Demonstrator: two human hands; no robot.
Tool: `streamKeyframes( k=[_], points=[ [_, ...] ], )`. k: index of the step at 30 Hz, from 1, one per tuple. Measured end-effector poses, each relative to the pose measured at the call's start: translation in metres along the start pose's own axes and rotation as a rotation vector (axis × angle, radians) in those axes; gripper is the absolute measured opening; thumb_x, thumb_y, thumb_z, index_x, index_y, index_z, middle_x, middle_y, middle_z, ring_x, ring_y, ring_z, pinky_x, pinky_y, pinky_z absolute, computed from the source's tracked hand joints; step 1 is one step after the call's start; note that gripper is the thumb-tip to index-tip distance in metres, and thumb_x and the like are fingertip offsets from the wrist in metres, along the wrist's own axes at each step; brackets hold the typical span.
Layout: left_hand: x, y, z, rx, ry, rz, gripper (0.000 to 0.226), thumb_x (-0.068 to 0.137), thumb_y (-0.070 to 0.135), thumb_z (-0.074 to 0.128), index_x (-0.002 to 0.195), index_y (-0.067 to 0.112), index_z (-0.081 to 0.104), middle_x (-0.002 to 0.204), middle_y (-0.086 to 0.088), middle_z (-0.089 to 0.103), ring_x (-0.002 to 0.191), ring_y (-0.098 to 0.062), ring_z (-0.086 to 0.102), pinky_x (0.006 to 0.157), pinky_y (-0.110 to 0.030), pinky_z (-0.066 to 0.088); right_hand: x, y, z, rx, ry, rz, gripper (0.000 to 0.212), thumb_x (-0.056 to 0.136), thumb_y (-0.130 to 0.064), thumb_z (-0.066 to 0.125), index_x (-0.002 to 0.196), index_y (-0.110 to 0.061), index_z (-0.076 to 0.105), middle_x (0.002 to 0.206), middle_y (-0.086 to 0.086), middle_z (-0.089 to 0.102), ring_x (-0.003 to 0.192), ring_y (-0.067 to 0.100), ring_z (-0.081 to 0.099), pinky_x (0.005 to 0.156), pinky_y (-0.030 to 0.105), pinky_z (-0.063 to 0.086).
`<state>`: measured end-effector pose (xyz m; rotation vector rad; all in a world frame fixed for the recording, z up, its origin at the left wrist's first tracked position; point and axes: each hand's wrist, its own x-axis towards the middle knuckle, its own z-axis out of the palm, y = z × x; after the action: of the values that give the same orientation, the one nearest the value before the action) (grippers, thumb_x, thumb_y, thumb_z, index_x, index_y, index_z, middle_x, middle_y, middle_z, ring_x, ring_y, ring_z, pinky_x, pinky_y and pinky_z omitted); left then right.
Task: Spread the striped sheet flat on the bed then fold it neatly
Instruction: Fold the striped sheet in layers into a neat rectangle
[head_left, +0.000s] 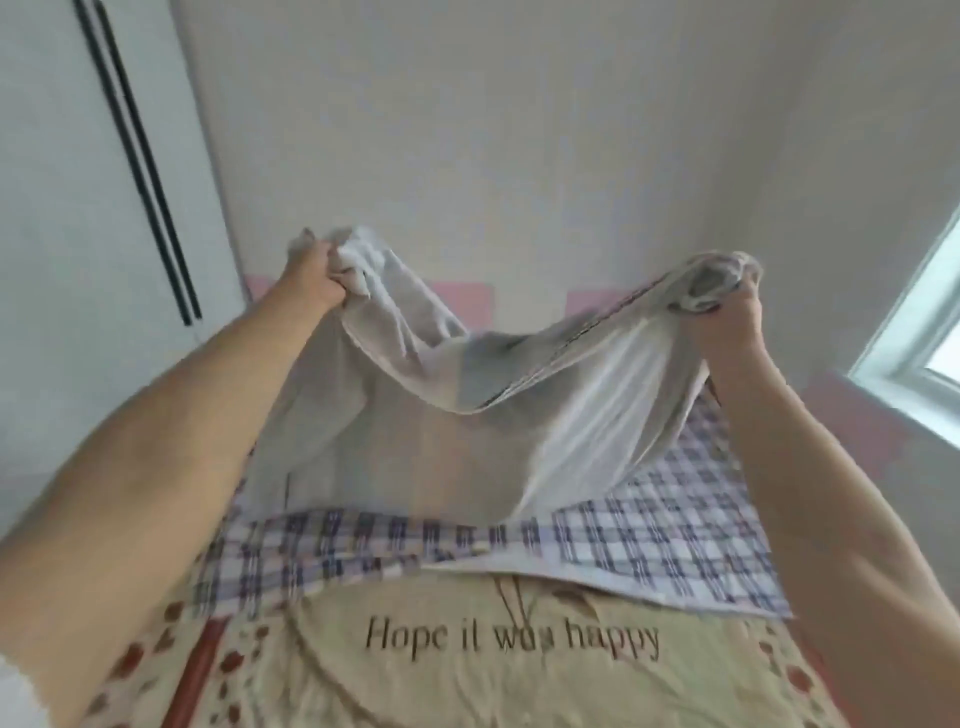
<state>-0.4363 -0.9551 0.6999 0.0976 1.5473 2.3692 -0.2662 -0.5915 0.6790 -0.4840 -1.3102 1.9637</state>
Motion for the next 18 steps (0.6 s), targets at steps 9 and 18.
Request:
streamKeyframes(
  k=[9,18],
  points=[
    [0.006,0.124,0.009,-0.033,0.084,0.38,0.03,0.095,0.017,0.053,0.124,0.013,0.057,0.113,-0.005,0.064,0.085,-0.016,0.064,0.063,-0.028,0.056,-0.007,-0.181,0.025,0.435,-0.027,-0.232,0.048,0.101,-0.049,0.028,0.099,-0.023,0.068,0.092,-0.002,0.067,0.09,0.015,0.059,0.086,0.04,0.048],
    [-0.023,-0.025,-0.066,0.007,0.439,0.154,0.033,0.095,0.035,0.055,0.121,0.017,0.049,0.108,-0.001,0.062,0.081,-0.013,0.061,0.061,-0.025,0.047,-0.015,-0.066,-0.057,0.24,0.103,0.033,0.032,0.094,-0.047,0.049,0.099,-0.018,0.061,0.104,0.008,0.063,0.107,0.026,0.06,0.092,0.048,0.05]
  ],
)
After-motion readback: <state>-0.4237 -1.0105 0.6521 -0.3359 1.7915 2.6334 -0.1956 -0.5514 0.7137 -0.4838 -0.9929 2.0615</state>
